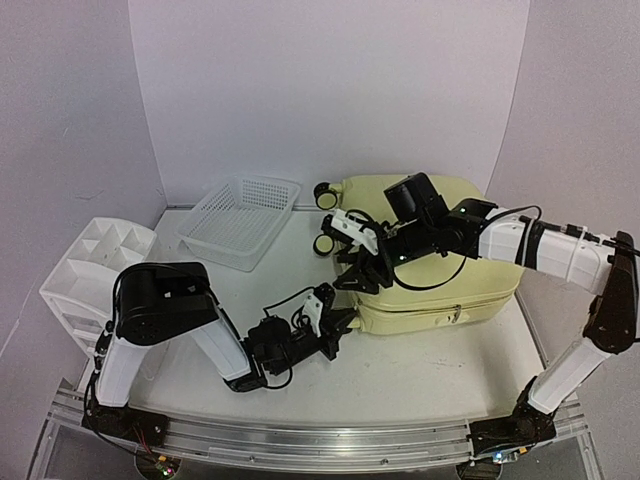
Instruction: Open, take out, and arrange the luggage
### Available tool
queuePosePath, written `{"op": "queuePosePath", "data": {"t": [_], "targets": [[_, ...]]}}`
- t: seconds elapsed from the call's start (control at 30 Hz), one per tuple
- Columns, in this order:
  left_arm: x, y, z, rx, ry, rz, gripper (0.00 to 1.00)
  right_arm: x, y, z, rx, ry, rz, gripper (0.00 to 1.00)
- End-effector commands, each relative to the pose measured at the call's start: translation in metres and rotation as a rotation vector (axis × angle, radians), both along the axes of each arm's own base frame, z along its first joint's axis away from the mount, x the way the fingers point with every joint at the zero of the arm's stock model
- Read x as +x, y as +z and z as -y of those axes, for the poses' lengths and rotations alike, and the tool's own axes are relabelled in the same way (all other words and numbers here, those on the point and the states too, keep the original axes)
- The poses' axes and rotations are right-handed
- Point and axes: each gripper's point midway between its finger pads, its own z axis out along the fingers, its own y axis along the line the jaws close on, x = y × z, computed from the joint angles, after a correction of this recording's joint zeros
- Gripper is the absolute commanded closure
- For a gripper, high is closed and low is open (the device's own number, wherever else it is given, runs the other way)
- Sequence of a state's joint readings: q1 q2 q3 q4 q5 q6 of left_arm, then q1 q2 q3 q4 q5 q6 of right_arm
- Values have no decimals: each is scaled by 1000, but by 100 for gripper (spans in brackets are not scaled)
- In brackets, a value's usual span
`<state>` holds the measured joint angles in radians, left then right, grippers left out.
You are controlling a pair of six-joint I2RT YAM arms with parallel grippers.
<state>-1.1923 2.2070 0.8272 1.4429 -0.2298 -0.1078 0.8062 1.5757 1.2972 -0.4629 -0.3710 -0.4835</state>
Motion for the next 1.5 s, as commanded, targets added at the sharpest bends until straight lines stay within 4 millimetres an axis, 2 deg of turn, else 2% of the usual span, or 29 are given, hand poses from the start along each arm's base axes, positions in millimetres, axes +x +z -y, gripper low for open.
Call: {"op": "queuePosePath", "data": {"t": [0.0, 0.23, 0.43, 0.63, 0.87, 1.13, 1.33, 1.47], "targets": [[32, -25, -24, 5, 91, -89, 100, -15, 39, 13, 169, 23, -186, 100], [45, -27, -27, -17, 127, -112, 100, -34, 27, 15, 130, 117, -245, 100], [55, -27, -27, -5, 154, -123, 100, -50, 27, 20, 135, 169, -283, 100], [76, -20, -31, 13, 268, -153, 100, -66, 12, 33, 64, 195, -313, 100], [107, -21, -44, -26, 325, -238, 100, -85, 18, 40, 84, 222, -349, 100], [142, -14, -53, -61, 372, -310, 100, -106, 6, 63, 31, 201, -382, 100], [159, -21, -67, -95, 394, -376, 100, -116, -2, 82, 16, 136, -378, 100], [168, -18, -69, -113, 376, -393, 100, -125, -10, 92, 5, 120, -388, 100]]}}
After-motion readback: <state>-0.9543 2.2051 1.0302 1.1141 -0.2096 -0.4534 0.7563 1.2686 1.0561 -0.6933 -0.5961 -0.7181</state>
